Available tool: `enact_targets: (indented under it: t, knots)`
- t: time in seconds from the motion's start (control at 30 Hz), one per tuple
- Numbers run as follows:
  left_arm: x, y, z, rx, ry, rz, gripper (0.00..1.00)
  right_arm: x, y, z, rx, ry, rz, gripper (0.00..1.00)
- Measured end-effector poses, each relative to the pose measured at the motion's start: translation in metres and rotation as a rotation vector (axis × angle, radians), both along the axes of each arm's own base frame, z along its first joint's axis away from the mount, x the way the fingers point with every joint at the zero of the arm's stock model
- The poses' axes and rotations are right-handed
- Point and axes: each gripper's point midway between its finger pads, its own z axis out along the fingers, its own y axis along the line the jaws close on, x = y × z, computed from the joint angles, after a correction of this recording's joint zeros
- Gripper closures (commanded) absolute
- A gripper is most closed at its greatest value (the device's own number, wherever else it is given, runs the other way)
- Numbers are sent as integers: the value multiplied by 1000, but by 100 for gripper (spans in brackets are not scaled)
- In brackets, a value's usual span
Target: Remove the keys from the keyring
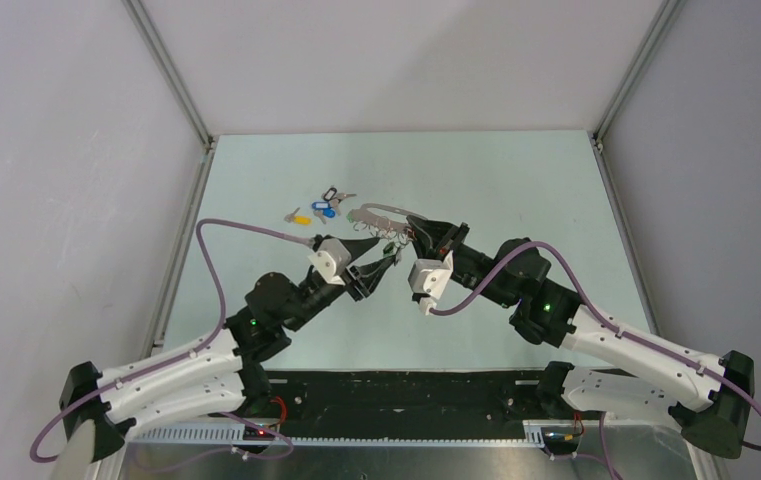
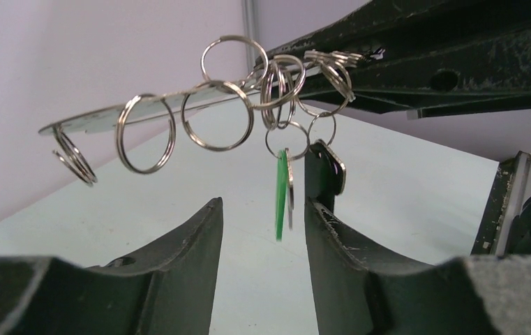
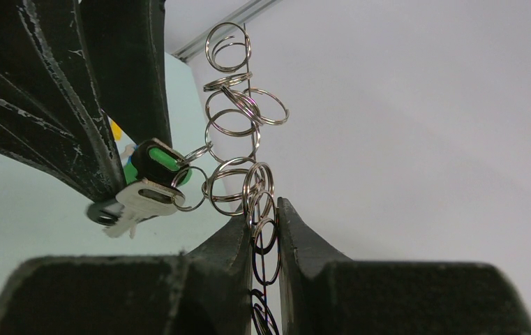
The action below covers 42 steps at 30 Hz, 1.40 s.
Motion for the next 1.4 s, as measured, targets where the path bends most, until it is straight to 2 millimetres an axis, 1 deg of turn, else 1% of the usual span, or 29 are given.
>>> enact_targets:
  t: [0.13,0.3,0.43,0.6,0.7,0.73,0.77,0.8,0.83,0.87,0.93,1.07,1.2,1.33,1.4]
  knots:
    - [0,-4,5,-4,-7,-10,52,0,0,0,1,2,3,100]
    - [1,-5,11,-14,-21,-13,61,-2,2,0,1,2,10,100]
    - [1,-5,11,-9,-28,-11,62,-4,3,0,1,3,18,100]
    - [1,-8,10,-5,-29,-20,60,-5,4,0,2,5,20,100]
    - [1,-11,8,2,-27,-29,62,-5,4,0,3,6,21,100]
    - [1,-11,7,3,-26,-30,67,-5,4,-1,2,7,21,100]
    - [1,-12,7,5,-25,-31,70,-5,4,-1,2,7,22,100]
    - [1,-12,6,8,-25,-33,78,-5,4,-1,2,7,22,100]
    - [1,-13,5,9,-24,-35,81,-5,4,-1,2,8,23,100]
    - [1,-13,5,12,-25,-35,90,-5,4,-1,2,8,23,100]
    - [1,-14,5,13,-24,-36,99,-5,4,-1,2,9,22,100]
    - [2,-15,9,6,-30,-36,100,-5,4,-2,1,12,20,100]
    - [2,-14,9,-11,-4,-31,100,-1,0,-5,12,47,-11,100]
    - [3,-8,0,-12,75,-8,100,10,-6,-19,24,138,-83,100]
    - [3,-6,-5,6,135,6,100,16,-8,-31,32,202,-125,100]
